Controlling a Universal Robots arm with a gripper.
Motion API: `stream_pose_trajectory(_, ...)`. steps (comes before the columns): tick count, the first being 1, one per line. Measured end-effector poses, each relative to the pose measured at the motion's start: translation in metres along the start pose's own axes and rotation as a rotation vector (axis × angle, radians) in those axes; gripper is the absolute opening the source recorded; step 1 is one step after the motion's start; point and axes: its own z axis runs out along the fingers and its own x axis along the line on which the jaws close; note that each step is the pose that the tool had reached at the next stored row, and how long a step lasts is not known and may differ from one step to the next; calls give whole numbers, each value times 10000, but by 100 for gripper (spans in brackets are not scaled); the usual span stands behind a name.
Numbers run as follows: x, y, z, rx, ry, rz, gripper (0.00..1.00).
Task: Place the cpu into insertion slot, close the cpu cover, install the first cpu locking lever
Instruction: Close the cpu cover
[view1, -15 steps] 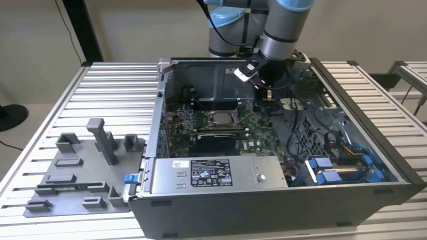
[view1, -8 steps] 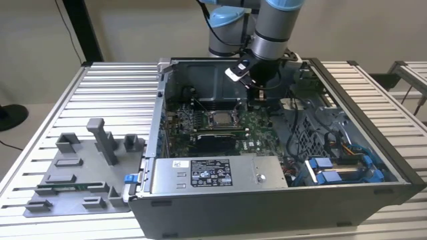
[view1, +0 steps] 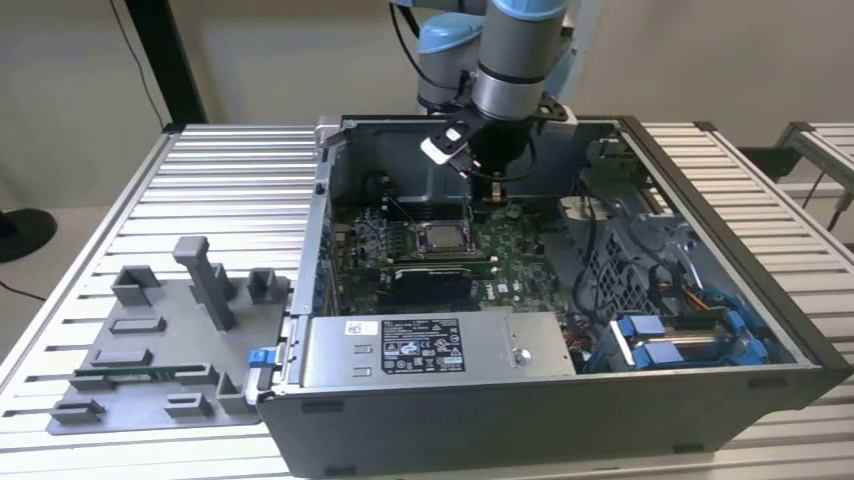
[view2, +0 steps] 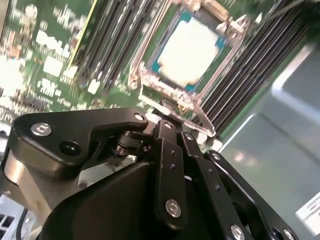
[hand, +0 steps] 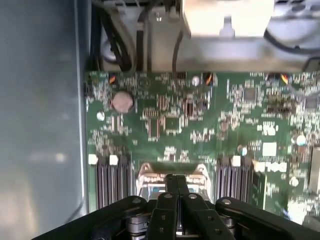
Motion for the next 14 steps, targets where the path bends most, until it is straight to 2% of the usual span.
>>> stream_pose_trajectory(9, -3, -408, 18, -208, 3, -9, 0)
stream_pose_trajectory(14, -5, -633, 31, -285, 6, -13, 0)
